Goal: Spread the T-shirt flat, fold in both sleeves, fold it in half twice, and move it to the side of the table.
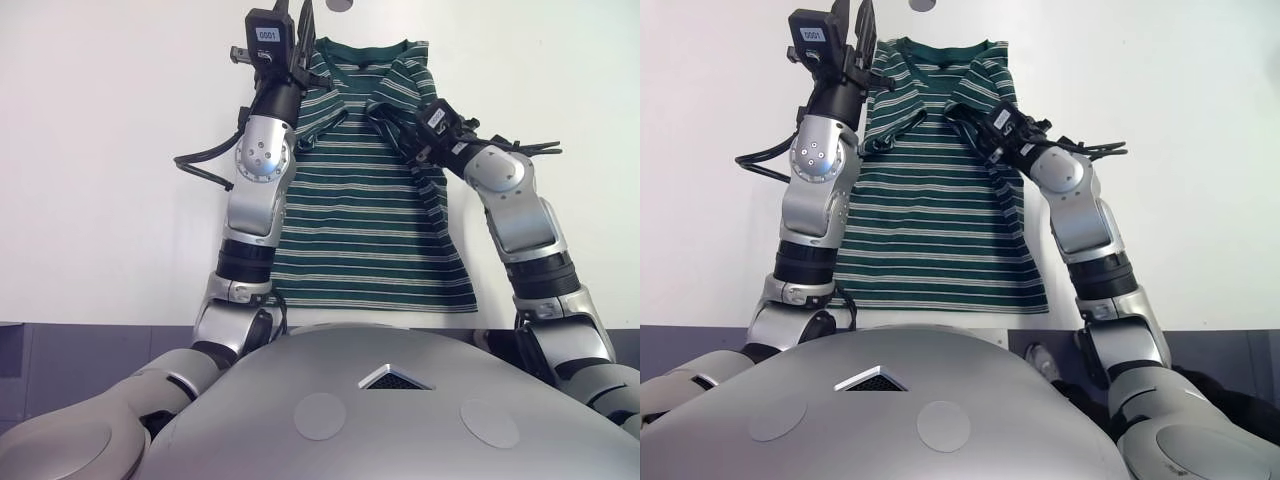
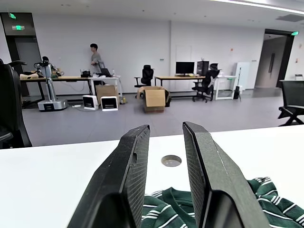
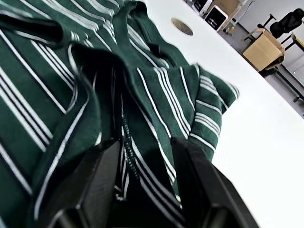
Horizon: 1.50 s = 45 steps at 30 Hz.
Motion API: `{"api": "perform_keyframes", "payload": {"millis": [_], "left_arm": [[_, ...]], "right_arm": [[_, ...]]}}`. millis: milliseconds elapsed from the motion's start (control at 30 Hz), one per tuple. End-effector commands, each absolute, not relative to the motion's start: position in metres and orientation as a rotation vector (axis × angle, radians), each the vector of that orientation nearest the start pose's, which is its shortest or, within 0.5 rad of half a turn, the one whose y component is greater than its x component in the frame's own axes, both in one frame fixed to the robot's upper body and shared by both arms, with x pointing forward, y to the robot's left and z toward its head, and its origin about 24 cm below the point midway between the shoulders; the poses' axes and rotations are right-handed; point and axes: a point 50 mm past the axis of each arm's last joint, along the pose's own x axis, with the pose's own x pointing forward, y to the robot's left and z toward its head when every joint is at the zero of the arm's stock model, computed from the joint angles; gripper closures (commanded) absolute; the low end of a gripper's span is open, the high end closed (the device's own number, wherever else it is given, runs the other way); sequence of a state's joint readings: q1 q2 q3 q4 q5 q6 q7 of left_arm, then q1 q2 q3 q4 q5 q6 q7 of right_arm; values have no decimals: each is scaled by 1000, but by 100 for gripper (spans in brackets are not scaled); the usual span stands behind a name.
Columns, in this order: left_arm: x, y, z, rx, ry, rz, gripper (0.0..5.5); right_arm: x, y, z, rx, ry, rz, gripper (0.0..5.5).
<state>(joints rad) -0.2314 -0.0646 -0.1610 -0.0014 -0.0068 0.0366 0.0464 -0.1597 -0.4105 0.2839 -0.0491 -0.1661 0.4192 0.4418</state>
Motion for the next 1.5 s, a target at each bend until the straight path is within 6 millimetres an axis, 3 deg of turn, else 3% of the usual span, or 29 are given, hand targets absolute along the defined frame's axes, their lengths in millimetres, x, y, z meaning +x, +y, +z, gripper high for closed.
{"api": "perform_keyframes", "payload": {"millis": [33, 300, 400, 467, 500, 567, 633, 733, 900, 1067, 1200, 1267, 1367, 1433, 1500], "left_arm": [[286, 75, 96, -80, -170, -192, 421], [286, 76, 96, -79, -171, -191, 421], [286, 76, 96, -78, -171, -190, 421], [286, 77, 95, -77, -171, -183, 421], [286, 78, 95, -79, -173, -171, 421], [286, 81, 94, -79, -174, -157, 421], [286, 82, 94, -78, -173, -153, 421], [286, 81, 94, -77, -175, -158, 421], [287, 81, 94, -75, -173, -166, 421], [287, 80, 94, -74, -173, -166, 421], [286, 80, 92, -74, -168, -168, 421], [286, 80, 91, -74, -165, -171, 421], [286, 80, 90, -71, -160, -176, 421], [285, 80, 90, -70, -158, -178, 421], [285, 80, 90, -68, -157, -180, 421]], "right_arm": [[266, -151, 34, -584, 395, 562, 369], [267, -148, 36, -554, 381, 540, 542], [271, -152, 47, -512, 334, 478, 549], [272, -172, 55, -450, 317, 363, 549], [261, -204, 39, -444, 384, 201, 549], [235, -248, 17, -452, 467, -72, 549], [222, -267, 7, -436, 489, -247, 549], [221, -260, -2, -404, 507, -246, 549], [233, -243, 7, -389, 433, -228, 549], [246, -226, 42, -489, 164, -195, 549], [250, -198, 62, -591, 14, -24, 549], [247, -192, 54, -603, 87, 43, 549], [236, -184, 30, -579, 348, 200, 549], [232, -183, 27, -564, 423, 241, 549], [232, -182, 29, -554, 446, 254, 499]]}}
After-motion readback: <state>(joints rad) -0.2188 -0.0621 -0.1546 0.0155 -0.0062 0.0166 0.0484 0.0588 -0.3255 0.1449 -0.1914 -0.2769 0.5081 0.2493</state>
